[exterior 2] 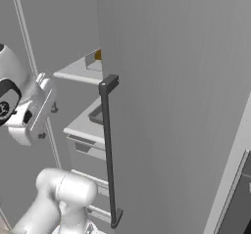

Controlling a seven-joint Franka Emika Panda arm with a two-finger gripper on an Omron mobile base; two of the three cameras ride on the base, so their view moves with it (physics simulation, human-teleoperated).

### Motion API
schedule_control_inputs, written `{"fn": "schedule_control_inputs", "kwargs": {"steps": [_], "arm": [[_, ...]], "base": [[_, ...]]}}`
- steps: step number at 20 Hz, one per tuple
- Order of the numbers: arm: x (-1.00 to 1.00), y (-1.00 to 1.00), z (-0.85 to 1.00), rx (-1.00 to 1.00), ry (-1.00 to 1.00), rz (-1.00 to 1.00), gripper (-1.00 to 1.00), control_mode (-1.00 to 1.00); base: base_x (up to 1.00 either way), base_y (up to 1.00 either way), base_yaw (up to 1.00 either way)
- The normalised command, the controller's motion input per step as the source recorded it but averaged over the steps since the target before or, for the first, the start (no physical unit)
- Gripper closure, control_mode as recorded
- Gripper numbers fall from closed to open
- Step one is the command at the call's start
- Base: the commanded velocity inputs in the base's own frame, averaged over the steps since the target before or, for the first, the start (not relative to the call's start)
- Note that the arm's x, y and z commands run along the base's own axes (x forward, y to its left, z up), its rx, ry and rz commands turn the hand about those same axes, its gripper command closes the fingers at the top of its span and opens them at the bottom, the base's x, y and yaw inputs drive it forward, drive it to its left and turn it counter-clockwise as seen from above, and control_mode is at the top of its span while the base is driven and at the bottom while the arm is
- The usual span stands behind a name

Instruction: Take the meat container that has the shrimp and place it on the second highest rack of the freezer. Then take the vegetable container that has the avocados and place it on the highest rack of the freezer.

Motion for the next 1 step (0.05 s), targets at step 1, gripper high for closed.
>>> {"fn": "schedule_control_inputs", "kwargs": {"steps": [1], "arm": [[-0.52, 0.00, -0.44, 0.00, 0.00, 0.00, -1.00, -1.00]], "base": [[0.00, 0.00, 0.00]]}}
